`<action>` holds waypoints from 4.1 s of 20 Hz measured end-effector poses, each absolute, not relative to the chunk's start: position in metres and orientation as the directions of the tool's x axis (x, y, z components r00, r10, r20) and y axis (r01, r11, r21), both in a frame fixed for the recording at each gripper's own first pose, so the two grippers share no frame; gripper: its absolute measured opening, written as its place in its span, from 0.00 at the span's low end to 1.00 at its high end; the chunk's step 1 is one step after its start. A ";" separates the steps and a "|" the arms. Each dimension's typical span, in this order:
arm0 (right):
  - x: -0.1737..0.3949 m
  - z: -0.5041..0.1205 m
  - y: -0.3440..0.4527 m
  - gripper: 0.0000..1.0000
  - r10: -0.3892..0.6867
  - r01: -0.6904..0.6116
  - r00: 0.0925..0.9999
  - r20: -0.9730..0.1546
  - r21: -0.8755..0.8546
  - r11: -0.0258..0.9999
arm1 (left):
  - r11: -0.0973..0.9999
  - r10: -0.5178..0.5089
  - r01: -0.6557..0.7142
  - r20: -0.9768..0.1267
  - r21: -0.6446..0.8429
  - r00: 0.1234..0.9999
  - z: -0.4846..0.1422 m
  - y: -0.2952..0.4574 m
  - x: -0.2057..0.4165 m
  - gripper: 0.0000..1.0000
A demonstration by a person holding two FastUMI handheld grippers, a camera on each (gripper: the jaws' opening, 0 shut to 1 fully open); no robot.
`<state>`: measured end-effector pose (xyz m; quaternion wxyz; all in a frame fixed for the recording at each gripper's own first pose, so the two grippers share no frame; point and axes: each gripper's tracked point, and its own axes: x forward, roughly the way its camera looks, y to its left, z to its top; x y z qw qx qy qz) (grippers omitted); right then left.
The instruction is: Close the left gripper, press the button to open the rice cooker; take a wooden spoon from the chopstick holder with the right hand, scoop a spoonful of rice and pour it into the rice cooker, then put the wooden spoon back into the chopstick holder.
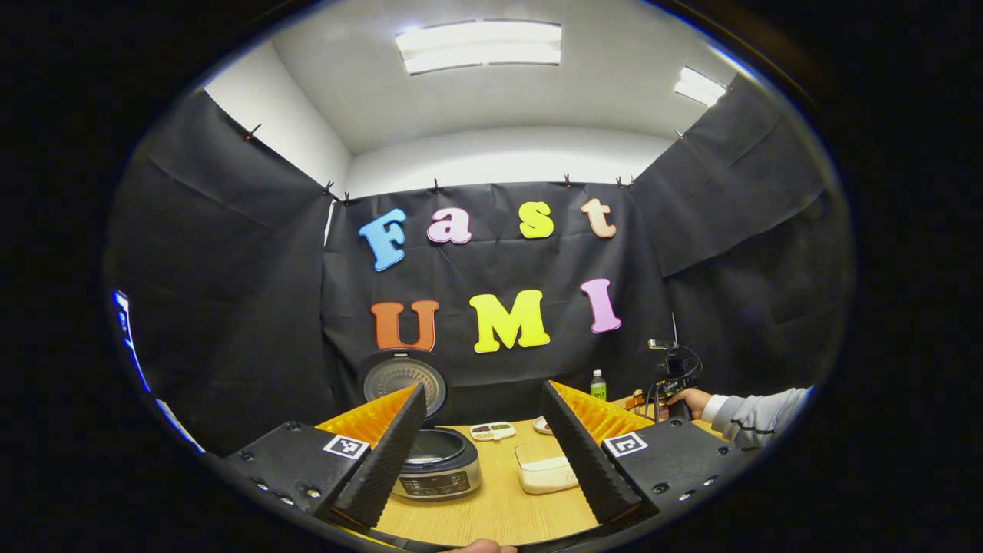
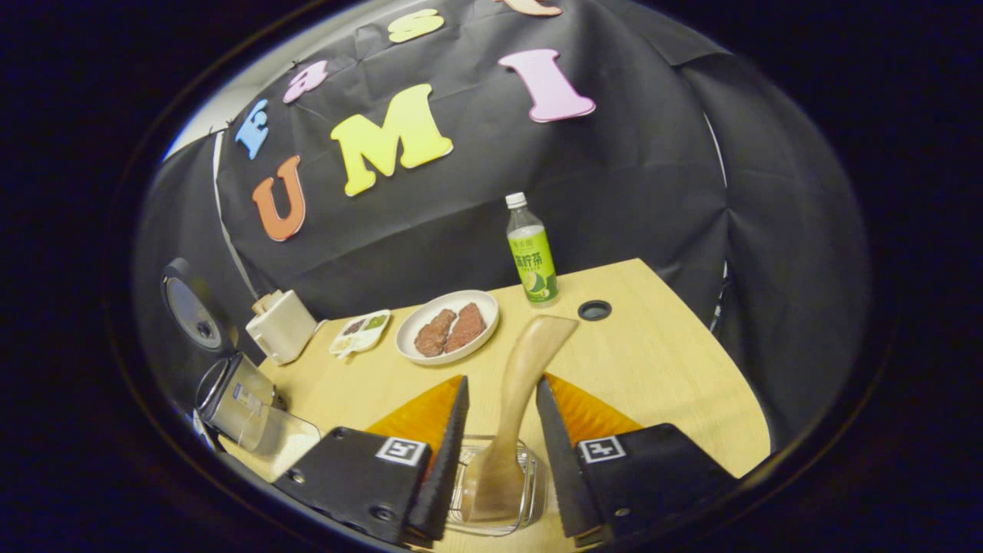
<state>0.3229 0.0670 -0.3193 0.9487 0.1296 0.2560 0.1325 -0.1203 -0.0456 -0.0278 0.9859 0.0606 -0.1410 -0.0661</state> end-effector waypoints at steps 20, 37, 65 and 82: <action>0.218 -0.172 0.120 0.09 0.249 -0.230 0.941 -0.229 0.108 0.967 | 0.998 -0.051 0.056 0.159 -0.026 0.986 -0.072 0.018 -0.131 0.95; 0.166 -0.262 0.304 0.08 0.291 -0.309 0.920 -0.264 -0.029 0.950 | 0.999 -0.019 0.021 0.082 -0.031 0.996 -0.097 0.037 -0.122 0.95; 0.156 -0.296 0.345 0.08 0.687 -0.326 0.637 -0.350 0.685 0.652 | 1.000 0.009 -0.009 -0.008 -0.028 1.000 -0.120 0.052 -0.115 0.94; 0.163 -0.273 0.241 0.07 0.637 0.060 0.761 -0.122 0.991 0.118 | 1.000 0.005 -0.005 -0.012 -0.010 1.000 -0.118 0.050 -0.118 0.94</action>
